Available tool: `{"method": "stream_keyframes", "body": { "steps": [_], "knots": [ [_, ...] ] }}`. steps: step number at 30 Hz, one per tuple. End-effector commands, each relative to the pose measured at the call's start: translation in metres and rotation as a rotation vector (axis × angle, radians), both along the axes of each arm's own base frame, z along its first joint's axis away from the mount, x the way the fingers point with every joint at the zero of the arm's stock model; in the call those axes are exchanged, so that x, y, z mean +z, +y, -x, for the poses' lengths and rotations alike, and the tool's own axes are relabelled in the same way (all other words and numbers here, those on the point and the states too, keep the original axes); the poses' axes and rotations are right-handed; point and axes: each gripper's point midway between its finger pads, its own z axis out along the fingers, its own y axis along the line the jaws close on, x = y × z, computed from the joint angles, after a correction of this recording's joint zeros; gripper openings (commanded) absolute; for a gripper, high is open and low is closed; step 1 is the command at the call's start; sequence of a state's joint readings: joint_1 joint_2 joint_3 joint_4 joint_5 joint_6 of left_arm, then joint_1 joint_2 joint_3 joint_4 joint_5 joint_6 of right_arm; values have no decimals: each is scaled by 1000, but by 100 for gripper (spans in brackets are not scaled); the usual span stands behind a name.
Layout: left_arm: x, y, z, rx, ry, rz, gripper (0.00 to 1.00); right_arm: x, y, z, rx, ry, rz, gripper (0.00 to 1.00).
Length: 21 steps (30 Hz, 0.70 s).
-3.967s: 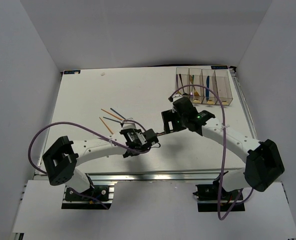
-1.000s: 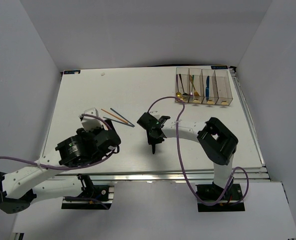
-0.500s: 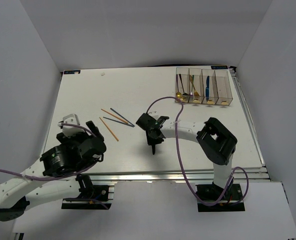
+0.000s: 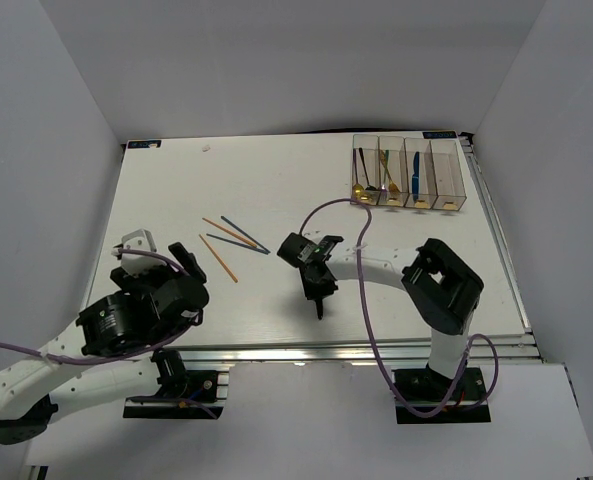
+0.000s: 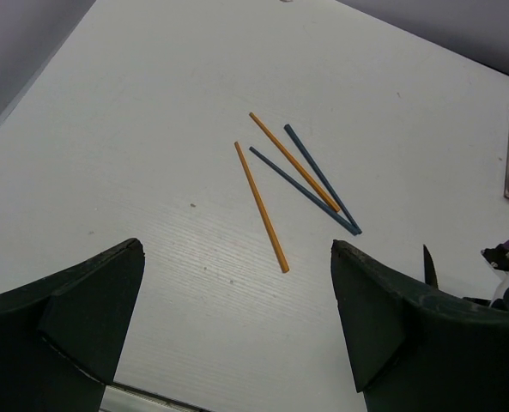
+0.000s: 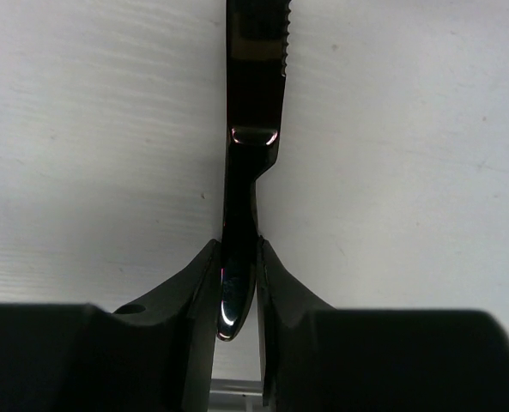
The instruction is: Sort the eating utensils into containers
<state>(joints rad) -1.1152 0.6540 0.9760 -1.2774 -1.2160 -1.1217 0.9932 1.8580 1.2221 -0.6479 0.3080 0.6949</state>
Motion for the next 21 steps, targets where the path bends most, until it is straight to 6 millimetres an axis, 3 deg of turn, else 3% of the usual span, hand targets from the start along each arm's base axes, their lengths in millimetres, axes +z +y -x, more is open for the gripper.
{"method": "stream_keyframes", "body": {
  "steps": [1,9,15,21],
  "knots": [
    [-1,-6,-5,9,-5,-32,98,20,-10,4,9,-24,8,0],
    [-2,-9,-6,3,4,-39,98,47,-12,-3,27,-83,-25,0],
    [-1,-6,-4,4,-5,-20,98,54,-14,-9,36,-93,-23,0],
    [0,-5,-3,3,-8,-9,98,78,-21,-29,31,-138,-21,0]
  ]
}}
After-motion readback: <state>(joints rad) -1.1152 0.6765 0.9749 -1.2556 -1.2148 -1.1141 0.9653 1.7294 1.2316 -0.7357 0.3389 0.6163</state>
